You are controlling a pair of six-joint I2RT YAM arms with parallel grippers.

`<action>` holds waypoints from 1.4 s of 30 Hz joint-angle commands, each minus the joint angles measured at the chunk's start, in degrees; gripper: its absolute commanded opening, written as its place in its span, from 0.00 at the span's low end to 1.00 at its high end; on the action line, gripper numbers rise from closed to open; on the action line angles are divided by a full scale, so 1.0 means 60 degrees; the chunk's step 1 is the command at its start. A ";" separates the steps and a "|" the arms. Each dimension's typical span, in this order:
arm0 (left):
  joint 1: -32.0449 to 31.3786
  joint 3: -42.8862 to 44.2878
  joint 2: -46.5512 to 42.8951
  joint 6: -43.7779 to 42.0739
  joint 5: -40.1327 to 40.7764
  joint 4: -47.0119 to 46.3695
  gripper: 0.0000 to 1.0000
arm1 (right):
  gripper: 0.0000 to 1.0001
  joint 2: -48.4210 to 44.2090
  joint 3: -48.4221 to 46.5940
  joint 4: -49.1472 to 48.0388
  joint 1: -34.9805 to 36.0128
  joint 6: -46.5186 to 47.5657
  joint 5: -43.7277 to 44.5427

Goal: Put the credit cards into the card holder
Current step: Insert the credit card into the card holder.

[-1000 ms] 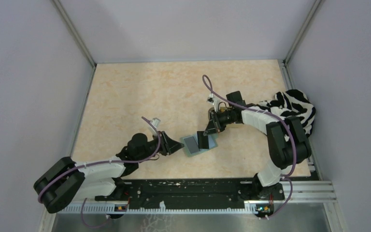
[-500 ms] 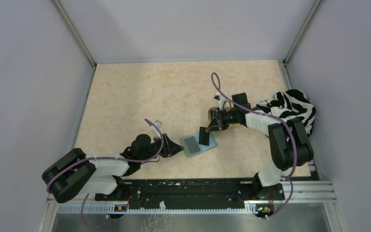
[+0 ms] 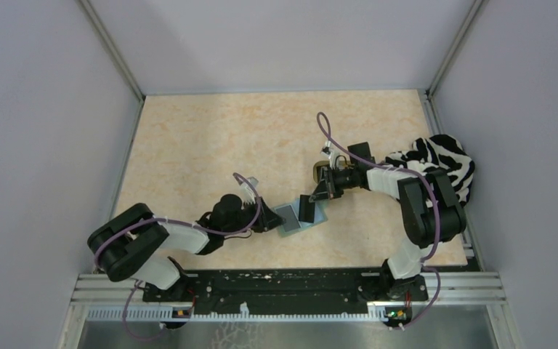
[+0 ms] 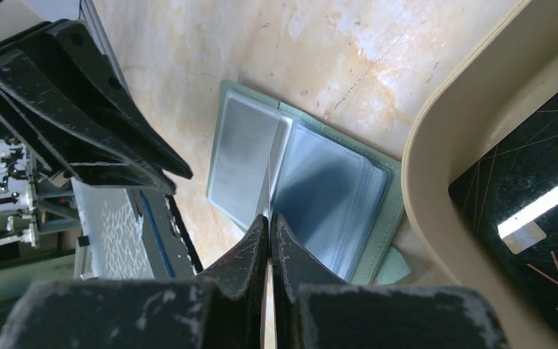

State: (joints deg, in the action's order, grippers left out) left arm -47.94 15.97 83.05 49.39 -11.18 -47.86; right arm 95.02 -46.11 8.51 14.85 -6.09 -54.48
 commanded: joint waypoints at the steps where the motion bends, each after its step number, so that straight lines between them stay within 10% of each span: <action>1: -0.0066 0.0280 0.0728 -0.0194 -0.0014 -0.0176 0.23 | 0.00 0.0108 -0.0094 -0.0192 -0.0005 0.0017 -0.0402; 42: -0.0066 -0.0266 0.1142 -0.0042 0.1087 0.0417 0.05 | 0.00 0.0108 -0.0173 -0.0242 0.0008 -0.0117 -0.0517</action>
State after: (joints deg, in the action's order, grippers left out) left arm -48.14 15.49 89.69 49.54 -6.02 -46.76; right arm 96.84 -46.17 8.12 15.18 -7.68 -58.28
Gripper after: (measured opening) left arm 0.057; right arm 0.006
